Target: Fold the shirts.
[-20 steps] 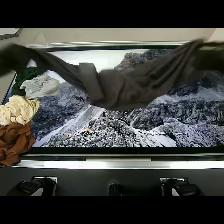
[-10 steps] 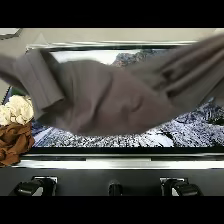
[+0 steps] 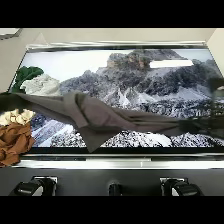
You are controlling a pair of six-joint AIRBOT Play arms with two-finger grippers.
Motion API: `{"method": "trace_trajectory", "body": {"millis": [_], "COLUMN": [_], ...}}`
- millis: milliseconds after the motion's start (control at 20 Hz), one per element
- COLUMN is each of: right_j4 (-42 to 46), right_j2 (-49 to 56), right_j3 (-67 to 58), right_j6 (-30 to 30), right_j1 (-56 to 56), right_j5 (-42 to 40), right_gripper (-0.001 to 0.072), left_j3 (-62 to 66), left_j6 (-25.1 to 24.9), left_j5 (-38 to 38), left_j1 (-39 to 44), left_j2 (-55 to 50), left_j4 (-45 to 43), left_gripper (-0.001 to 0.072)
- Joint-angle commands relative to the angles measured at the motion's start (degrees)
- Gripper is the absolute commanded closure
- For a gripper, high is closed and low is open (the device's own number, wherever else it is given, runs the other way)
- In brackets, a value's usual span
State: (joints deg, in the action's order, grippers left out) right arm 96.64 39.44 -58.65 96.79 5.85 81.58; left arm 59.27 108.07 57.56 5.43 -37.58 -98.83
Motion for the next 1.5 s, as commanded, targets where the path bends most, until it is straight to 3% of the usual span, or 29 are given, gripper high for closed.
{"method": "trace_trajectory", "body": {"millis": [0,200,400,450,500,550,650,700,850,950,1100,1200,1450], "right_j4": [0.07,0.07,-1.4,-2.36,-3.13,-3.13,-3.43,-3.5,-9.57,-17.16,-21.97,-22.18,-23.39], "right_j2": [3.54,16.13,27.93,29.73,30.69,30.84,30.62,30.6,30.62,30.67,31.26,32.3,35.43], "right_j3": [9.11,9.2,8.96,8.96,8.96,8.92,6.82,4.33,-5.09,-9.51,-9.99,-9.94,-9.09], "right_j6": [4.55,12.63,21.99,22.69,22.67,22.64,22.53,21.55,10.14,2.84,-4.85,-9.14,-11.02], "right_j1": [0.0,0.0,0.0,0.0,0.0,0.0,-0.66,-1.88,-9.94,-18.18,-27.58,-30.51,-29.81], "right_j5": [-10.47,-25.73,-33.55,-34.07,-34.16,-33.99,-30.75,-28.3,-23.61,-20.61,-11.34,-4.04,-1.33], "right_gripper": [0.0667,0.0667,0.0666,0.0666,0.0665,0.0616,0.0201,0.0149,0.0149,0.015,0.0147,0.0068,0.0023], "left_j3": [-5.99,-4.74,2.03,3.74,5.25,6.82,8.94,9.75,8.98,3.82,-8.39,-14.93,-21.86], "left_j6": [-0.02,0.02,-0.07,-0.04,-0.07,-0.46,-8.59,-11.91,-17.11,-20.15,-21.84,-24.33,-23.63], "left_j5": [-8.87,-20.61,-18.45,-15.85,-12.63,-8.46,-0.48,4.35,20.31,22.38,17.68,13.14,3.21], "left_j1": [-0.09,-0.11,-0.11,-0.11,-0.11,-0.13,-0.68,-1.14,-2.25,-2.25,-1.81,-0.46,8.02], "left_j2": [-4.57,-17.16,-31.8,-34.34,-36.02,-37.11,-37.62,-37.55,-37.18,-35.8,-32.65,-31.78,-32.04], "left_j4": [2.58,4.7,7.43,8.94,10.03,10.14,10.14,10.16,12.68,21.9,38.49,46.93,52.68], "left_gripper": [0.0676,0.0676,0.0648,0.0426,0.0095,-0.001,-0.001,-0.001,-0.0008,-0.001,-0.0012,-0.001,0.0003]}}
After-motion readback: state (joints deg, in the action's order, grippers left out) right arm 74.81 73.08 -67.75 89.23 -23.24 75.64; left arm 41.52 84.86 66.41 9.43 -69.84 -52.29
